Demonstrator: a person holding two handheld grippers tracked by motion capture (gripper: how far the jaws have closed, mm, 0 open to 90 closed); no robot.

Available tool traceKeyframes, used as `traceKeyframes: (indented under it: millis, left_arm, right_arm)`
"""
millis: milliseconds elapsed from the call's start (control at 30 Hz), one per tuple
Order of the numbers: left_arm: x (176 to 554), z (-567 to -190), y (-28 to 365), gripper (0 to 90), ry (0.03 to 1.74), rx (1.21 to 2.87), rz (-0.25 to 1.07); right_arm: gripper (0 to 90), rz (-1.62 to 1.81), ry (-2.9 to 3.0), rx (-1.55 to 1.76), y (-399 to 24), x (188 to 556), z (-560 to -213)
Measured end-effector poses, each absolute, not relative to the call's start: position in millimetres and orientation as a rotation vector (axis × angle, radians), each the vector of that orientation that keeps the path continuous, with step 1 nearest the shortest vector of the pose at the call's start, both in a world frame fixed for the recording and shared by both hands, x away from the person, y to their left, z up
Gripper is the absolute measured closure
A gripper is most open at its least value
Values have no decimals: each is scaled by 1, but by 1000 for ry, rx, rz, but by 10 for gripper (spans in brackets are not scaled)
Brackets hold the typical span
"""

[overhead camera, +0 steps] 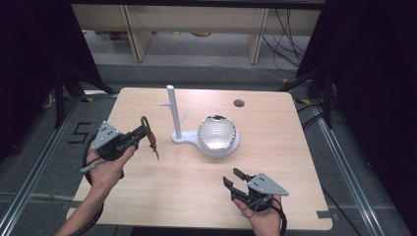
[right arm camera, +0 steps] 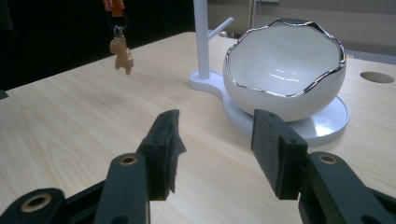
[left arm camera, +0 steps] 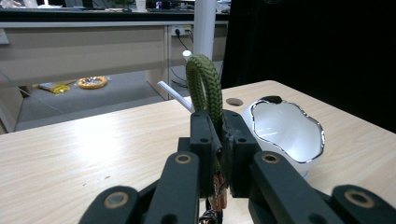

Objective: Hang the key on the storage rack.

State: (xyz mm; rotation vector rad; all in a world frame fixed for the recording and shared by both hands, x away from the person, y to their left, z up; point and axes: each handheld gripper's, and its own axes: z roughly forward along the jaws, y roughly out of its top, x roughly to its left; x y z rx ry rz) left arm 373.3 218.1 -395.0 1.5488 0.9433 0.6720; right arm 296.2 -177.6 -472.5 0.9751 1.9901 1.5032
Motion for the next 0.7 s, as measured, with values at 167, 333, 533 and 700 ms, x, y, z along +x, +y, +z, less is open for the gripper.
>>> traceKeyframes:
  millis: [167,333,533,700]
  left_arm:
    - [380,-396,216,836,962,1551,691]
    - [388,-398,213,836,976,1554,705]
    - [396,-397,209,836,976,1546,716]
    - [402,-396,206,835,978,1543,728]
  right_arm:
    - [525,1504,1999,998,-179,294,-473]
    - [525,1510,1984,1002,-180,294,-475]
    - [525,1516,1977,1022,-185,293,-476]
    - [525,1509,1967,1049,-188,292,-477]
